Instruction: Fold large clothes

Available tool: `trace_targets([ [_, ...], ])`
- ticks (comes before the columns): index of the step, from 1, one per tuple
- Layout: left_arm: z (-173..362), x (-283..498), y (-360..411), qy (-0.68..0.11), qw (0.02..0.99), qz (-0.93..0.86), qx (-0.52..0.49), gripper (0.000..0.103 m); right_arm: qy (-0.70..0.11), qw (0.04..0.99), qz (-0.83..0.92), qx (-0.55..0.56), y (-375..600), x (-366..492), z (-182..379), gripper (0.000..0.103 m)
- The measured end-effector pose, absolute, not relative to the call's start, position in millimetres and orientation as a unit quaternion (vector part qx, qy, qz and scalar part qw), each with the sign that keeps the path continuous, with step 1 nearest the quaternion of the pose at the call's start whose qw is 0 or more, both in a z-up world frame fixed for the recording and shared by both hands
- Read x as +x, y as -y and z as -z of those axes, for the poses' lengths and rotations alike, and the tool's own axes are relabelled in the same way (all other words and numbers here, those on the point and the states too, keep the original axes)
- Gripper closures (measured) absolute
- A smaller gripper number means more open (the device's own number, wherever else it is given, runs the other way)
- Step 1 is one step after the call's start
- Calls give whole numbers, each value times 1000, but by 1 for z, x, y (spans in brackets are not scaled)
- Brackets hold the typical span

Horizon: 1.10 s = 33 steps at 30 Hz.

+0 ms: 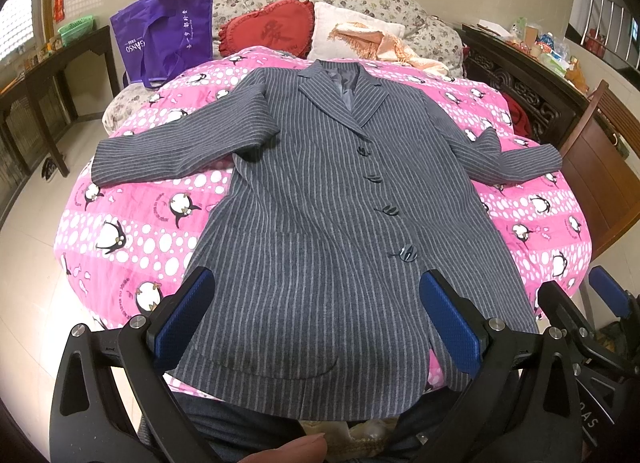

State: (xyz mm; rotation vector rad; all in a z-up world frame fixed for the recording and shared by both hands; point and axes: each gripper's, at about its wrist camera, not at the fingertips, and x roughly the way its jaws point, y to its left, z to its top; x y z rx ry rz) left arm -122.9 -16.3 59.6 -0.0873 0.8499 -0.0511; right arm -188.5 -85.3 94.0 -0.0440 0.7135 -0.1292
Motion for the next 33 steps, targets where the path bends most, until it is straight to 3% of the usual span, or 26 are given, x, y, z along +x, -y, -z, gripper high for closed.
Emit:
trace_targets([
  [33,-55,-110,26,-417,908,21,-22,1,-342,938,58,-21,88,-198,-91,21],
])
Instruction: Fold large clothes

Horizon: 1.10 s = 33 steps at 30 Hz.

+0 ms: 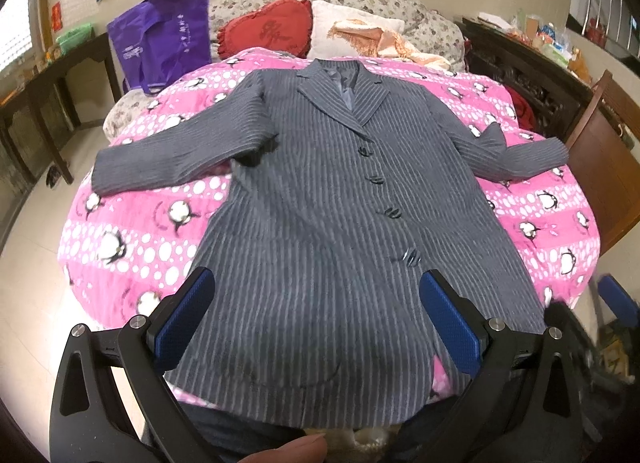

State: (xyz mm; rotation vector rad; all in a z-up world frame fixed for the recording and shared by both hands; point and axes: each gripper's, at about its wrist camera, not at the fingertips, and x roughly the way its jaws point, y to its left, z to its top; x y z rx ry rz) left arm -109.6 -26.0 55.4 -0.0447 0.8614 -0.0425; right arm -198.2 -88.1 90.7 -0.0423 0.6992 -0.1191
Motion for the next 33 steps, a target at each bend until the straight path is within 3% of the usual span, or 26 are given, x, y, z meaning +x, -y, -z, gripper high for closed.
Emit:
trace_targets([
  [2,-48,-95,32,-433,900,20,-32,1,-329,942,66,-19,98,-204,-93,19],
  [4,-37,-85,38,-444,895,22,-49,1,-328,942,74,-17,108,-203,-89,9],
  [10,-9,-71,35,-482,875,-1,-38,1,-392,917,72,19,132,-170,-52,9],
  [16,1,-31,-2,-451,891,-54,-19,1,-386,922,-19,18,131,-93,-45,9],
  [23,58,44,-19,-461,887,-43,12,1,-436,897,-68,-16,130,7,25,10],
  [26,75,42,-32,-444,895,-24,-30,0,-460,883,-89,1,142,23,55,12],
  [30,74,29,-35,-434,900,-17,-38,0,-453,886,-94,22,151,23,59,2],
  [33,75,26,-33,-431,902,-25,-26,0,-451,888,-87,11,147,25,61,0],
])
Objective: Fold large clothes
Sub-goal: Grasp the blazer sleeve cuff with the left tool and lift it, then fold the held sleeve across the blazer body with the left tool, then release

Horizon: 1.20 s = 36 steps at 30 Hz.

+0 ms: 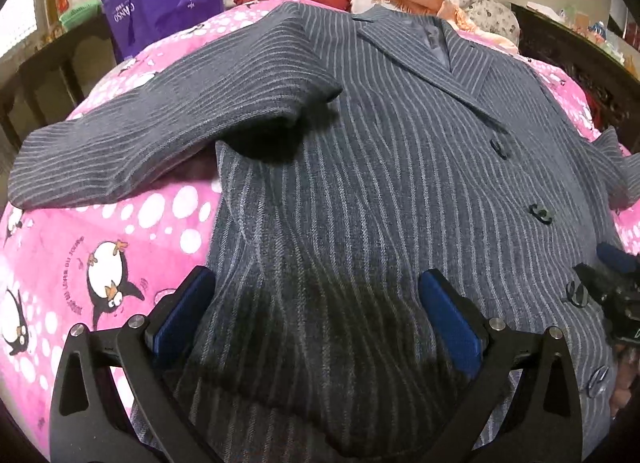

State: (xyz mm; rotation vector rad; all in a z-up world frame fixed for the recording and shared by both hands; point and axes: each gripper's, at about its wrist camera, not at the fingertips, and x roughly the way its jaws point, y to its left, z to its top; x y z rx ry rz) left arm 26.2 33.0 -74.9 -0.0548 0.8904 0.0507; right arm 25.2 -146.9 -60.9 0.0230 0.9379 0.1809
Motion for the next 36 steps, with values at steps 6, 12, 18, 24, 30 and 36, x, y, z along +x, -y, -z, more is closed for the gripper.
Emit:
trace_targets([
  [6,54,43,-62,-453,889,-4,-72,5,-451,888,-89,17,148,28,60,0],
  [12,9,9,-201,-368,904,-83,-200,5,-449,889,-87,16,147,27,59,0],
  [18,56,4,-314,-380,850,-123,-344,12,-449,889,-87,17,148,27,59,0],
  [24,59,49,-341,-370,848,-110,-363,60,-449,889,-87,17,147,27,59,0],
  [30,4,50,-338,-324,889,-161,-282,97,-449,889,-87,17,146,28,59,0],
  [36,-72,16,-402,-227,886,-289,-282,97,-471,879,-70,15,148,27,52,0],
])
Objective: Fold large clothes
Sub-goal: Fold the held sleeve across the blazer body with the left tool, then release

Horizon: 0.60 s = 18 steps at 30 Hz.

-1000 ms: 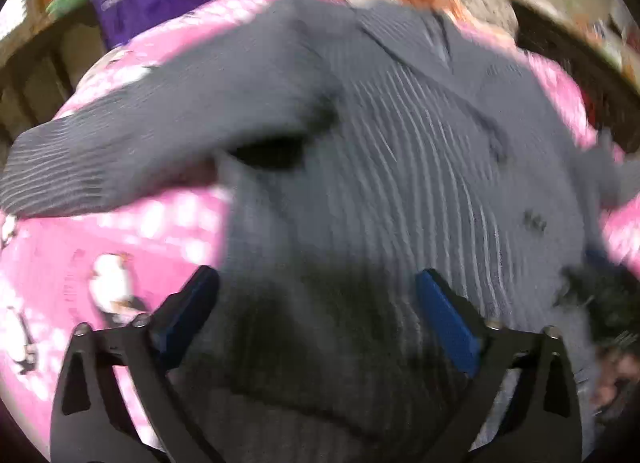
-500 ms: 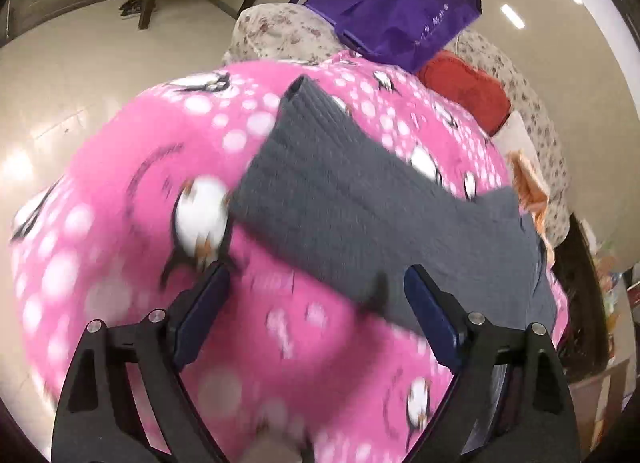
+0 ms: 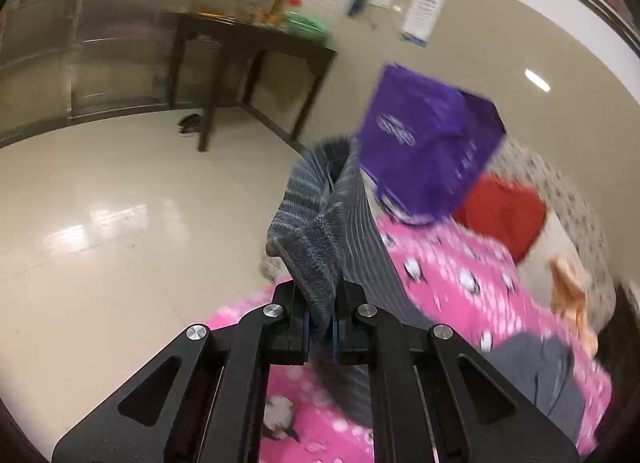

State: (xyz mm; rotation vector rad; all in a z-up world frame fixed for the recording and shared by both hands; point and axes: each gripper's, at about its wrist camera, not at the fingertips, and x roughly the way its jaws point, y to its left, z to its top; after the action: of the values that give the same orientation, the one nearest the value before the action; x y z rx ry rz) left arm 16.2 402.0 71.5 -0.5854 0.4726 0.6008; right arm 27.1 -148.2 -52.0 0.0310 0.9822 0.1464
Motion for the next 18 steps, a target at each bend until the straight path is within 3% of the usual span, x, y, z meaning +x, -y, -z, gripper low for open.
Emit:
trace_targets([
  [4,-87,41,-376,-251,907,-233,-247,97,-466,884,-22,12,164,13,37,1],
  [7,-96,81,-312,-267,927,-129,-228,97,-464,886,12,13,181,0,28,1],
  [12,-100,155,-152,-301,935,57,-180,97,-466,881,53,-58,178,-30,36,1],
  [18,-64,202,39,-363,887,251,-136,97,-459,887,46,-39,191,-43,48,1],
])
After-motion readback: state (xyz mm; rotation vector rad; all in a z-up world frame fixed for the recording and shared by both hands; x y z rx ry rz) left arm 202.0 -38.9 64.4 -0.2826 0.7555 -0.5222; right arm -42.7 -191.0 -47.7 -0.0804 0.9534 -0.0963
